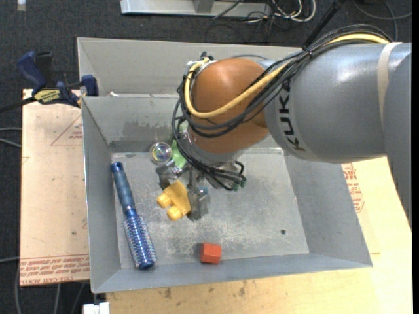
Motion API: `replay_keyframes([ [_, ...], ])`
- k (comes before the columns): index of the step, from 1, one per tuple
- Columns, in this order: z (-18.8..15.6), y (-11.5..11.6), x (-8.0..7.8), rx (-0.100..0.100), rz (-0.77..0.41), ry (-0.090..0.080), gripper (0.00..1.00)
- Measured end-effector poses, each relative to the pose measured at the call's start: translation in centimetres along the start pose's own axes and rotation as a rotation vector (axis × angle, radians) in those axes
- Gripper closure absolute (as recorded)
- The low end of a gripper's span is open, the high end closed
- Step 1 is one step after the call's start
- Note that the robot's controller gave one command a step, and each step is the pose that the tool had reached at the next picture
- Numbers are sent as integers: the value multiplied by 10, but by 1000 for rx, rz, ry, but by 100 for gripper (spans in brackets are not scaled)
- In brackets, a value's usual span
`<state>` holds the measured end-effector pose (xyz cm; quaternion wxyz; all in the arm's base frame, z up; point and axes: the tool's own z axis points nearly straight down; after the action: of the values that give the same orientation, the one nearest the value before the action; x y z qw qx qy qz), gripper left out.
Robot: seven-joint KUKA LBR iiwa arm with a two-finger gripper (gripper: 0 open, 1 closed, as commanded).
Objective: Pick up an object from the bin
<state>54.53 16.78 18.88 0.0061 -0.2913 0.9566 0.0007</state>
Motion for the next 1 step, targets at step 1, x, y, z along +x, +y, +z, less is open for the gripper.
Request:
replay_keyframes([
  [1, -62, 7, -45, -2, -374, 2, 100],
])
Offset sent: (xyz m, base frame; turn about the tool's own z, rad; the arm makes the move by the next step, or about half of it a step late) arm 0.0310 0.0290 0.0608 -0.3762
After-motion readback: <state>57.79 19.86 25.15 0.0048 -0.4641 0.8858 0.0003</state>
